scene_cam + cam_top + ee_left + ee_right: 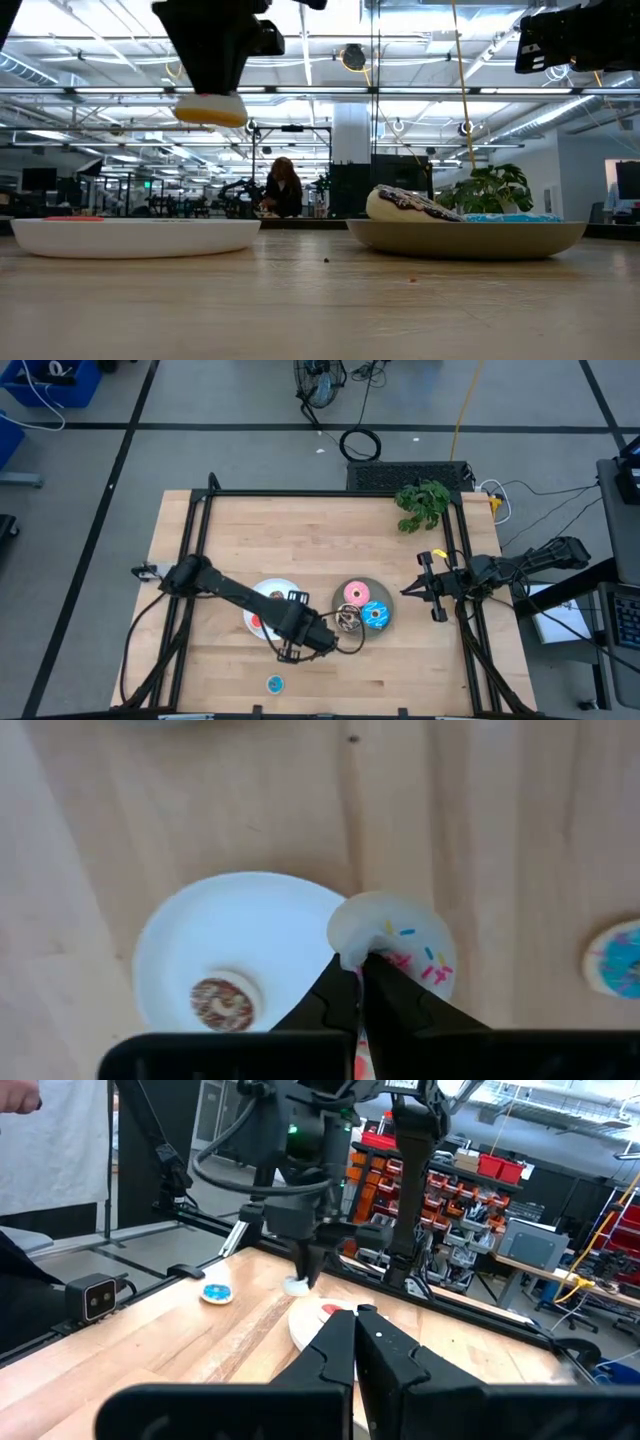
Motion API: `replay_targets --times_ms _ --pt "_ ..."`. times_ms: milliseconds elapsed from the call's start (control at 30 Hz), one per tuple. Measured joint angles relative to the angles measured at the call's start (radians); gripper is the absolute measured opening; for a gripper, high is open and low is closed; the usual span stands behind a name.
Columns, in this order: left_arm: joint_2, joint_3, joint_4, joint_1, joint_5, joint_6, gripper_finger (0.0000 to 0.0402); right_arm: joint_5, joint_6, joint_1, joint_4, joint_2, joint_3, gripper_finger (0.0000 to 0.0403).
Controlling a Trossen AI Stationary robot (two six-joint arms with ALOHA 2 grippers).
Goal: Pick & Place donuts
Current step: Put the small white donut on the white plate
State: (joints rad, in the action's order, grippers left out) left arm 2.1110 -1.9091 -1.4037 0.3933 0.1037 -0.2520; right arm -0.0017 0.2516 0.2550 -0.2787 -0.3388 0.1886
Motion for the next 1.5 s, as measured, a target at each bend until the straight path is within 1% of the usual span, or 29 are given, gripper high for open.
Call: replay_targets --times_ms 67,233,400,500,600,700,800,900,1000,1067,1167,1333,1500 --pt "-0.010 0.000 -0.005 -0.006 0.009 0.008 0.0006 0.000 0.000 0.000 0.000 0.000 0.000 0.0000" --pt "-0.018 0.001 -0.033 -0.028 0.010 0.033 0.0018 0.000 0.000 0.000 0.000 0.000 0.000 0.0000" --pt "-0.027 0.028 -0.044 -0.075 0.018 0.064 0.0007 0.000 -0.001 0.000 0.000 0.000 0.000 0.0000" --pt "-0.056 0.116 0.000 -0.119 0.025 0.075 0.0016 0.000 -0.001 0.000 0.000 0.000 0.000 0.0000" --pt "-0.100 0.254 0.121 -0.161 0.002 0.085 0.0014 0.000 -0.002 0.000 0.000 0.000 0.000 0.0000" --pt "-0.133 0.365 0.220 -0.180 -0.022 0.100 0.0007 0.000 -0.001 0.000 0.003 0.000 0.000 0.0000" --pt "-0.164 0.444 0.289 -0.196 -0.036 0.101 0.0015 0.000 0.003 0.000 0.002 0.000 0.000 0.0000" --pt "-0.162 0.500 0.369 -0.212 -0.058 0.096 0.0015 0.000 0.019 0.000 0.000 0.000 0.000 0.0000" --pt "-0.164 0.520 0.420 -0.214 -0.066 0.097 0.0006 0.000 0.023 0.000 0.000 0.000 0.000 0.0000" --pt "-0.164 0.524 0.432 -0.213 -0.067 0.097 0.0009 0.000 0.023 0.000 0.000 0.000 0.000 0.0000" --pt "-0.163 0.525 0.434 -0.212 -0.068 0.093 0.0016 0.000 0.023 0.000 -0.001 0.000 0.000 0.0000" --pt "-0.163 0.525 0.412 -0.208 -0.070 0.079 0.0006 0.000 0.023 0.000 -0.001 0.000 0.000 0.0000" --pt "-0.163 0.525 0.415 -0.208 -0.069 0.074 0.0018 0.000 0.023 0.000 -0.001 0.000 0.000 0.0000"
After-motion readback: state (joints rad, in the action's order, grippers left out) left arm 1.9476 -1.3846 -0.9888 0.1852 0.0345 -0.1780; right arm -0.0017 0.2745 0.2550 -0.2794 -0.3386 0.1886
